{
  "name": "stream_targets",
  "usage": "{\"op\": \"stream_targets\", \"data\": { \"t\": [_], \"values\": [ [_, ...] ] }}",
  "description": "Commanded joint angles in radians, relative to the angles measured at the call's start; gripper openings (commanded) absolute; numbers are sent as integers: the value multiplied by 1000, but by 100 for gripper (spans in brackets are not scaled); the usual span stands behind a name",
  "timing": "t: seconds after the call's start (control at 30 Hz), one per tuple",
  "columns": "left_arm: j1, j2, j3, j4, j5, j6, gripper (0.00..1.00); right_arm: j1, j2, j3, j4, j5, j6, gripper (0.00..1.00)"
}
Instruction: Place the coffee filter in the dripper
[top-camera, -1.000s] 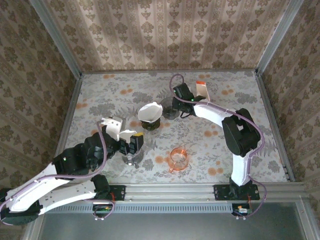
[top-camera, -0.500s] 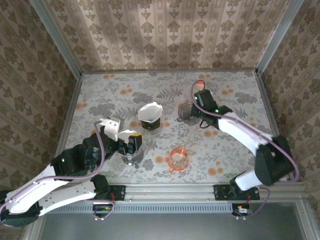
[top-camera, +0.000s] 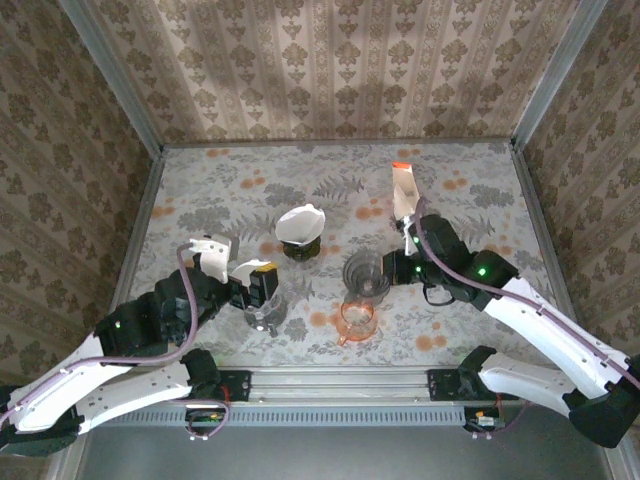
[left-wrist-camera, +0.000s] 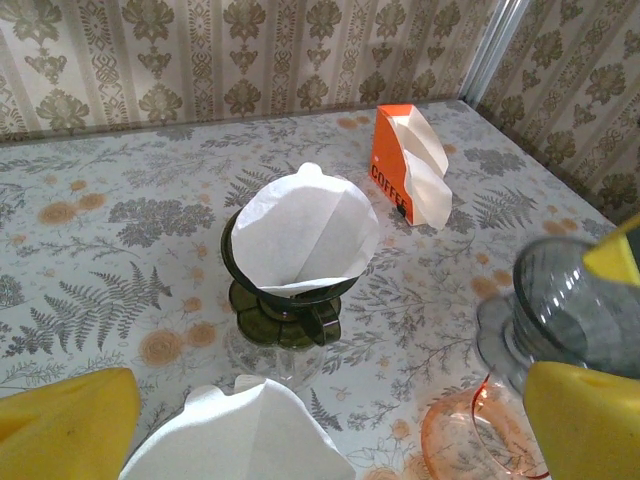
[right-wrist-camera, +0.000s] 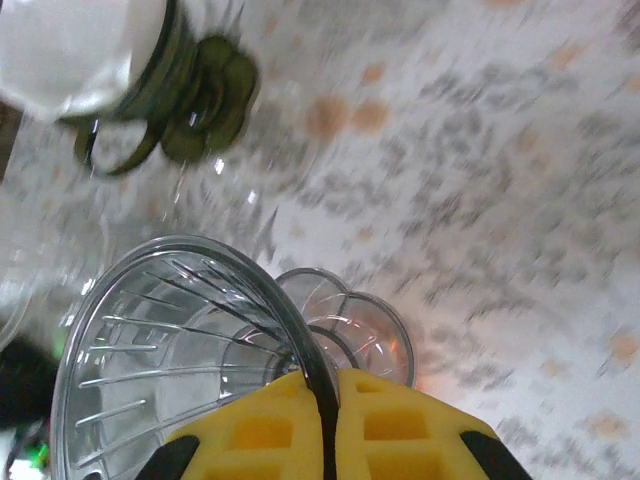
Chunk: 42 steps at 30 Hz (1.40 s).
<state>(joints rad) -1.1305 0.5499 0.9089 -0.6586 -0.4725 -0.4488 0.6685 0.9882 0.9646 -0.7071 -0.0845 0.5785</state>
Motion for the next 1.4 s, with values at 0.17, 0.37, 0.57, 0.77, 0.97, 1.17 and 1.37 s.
{"op": "stream_targets", "data": {
  "t": [0.17,0.37,0.57,0.77,0.97,1.17,1.37],
  "values": [
    [14,-10,-25,0,-15,8,100,69,14,-25,-41,-99,51,0],
    [17,-10,-28,-1,-12,7,100,75,39,-60,23,-64,30,0],
    [26,-10,-34,1,-6,7,100,77,64,-59,56,-56,10,0],
    [33,-10,-34,1,-5,10,100,78,75,-68,61,-46,5,0],
    [40,-10,-36,1,3,9,100,78,66,-98,67,-41,14,0],
    [44,-10,-39,1,6,8,100,78,33,-122,68,-29,21,20],
    [48,-10,-43,6,14,5,100,78,-4,-129,74,-24,26,67]
  ]
}}
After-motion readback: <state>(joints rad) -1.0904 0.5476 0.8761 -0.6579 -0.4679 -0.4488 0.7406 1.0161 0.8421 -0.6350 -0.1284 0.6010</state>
